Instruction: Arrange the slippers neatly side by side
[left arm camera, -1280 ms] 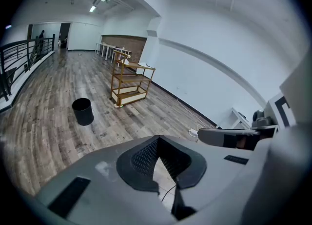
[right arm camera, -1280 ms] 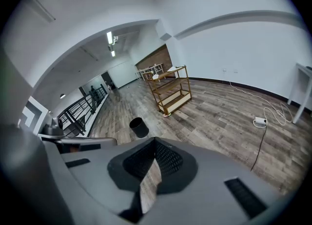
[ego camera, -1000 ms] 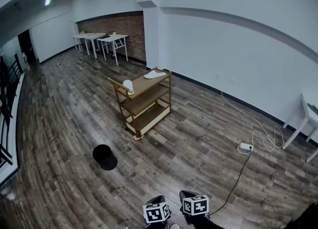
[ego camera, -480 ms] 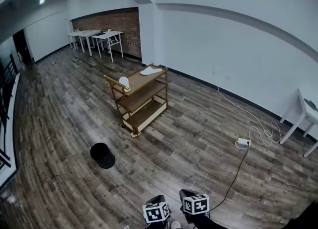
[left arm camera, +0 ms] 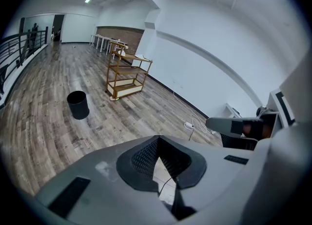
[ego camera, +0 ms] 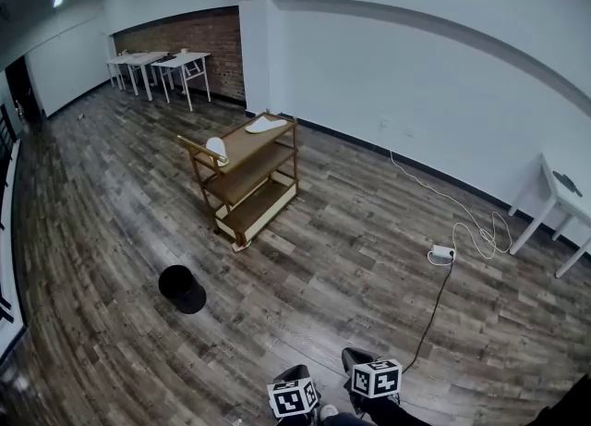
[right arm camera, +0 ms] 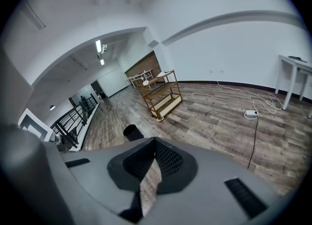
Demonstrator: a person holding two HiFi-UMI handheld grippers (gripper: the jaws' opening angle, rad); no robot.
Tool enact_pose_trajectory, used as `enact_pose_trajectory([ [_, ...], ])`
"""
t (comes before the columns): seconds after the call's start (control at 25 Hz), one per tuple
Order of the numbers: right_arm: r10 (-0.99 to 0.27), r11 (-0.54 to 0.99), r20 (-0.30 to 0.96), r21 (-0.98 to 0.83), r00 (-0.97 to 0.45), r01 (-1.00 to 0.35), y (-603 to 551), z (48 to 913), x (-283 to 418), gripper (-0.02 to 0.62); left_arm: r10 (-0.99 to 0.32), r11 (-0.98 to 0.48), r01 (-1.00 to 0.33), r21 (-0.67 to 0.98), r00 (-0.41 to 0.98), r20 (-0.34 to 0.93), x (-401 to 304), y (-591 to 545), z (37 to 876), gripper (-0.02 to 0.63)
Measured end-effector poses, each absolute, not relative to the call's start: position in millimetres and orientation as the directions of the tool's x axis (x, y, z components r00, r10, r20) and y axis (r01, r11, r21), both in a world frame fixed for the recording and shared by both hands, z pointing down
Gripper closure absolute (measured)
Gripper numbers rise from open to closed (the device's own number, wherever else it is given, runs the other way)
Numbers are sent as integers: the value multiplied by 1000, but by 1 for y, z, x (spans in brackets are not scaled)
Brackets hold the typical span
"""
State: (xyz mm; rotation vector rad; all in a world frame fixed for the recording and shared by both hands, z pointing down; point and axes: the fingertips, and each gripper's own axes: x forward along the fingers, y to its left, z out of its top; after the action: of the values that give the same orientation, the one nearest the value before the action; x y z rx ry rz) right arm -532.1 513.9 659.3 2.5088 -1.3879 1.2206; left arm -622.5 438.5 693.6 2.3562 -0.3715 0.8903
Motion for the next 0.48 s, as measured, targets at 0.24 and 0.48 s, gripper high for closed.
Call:
enact_pose_trajectory([
  [0.24, -693, -630, 645, -327, 321, -704, 526, 660, -535, 597, -18, -797, -413, 440, 745, 667, -621, 445, 693, 606],
  [0.48, -688, -640, 649, -332, 325, -693, 527, 665, -524, 597, -17, -805, -408, 430, 741, 671, -610, 440, 694, 606],
])
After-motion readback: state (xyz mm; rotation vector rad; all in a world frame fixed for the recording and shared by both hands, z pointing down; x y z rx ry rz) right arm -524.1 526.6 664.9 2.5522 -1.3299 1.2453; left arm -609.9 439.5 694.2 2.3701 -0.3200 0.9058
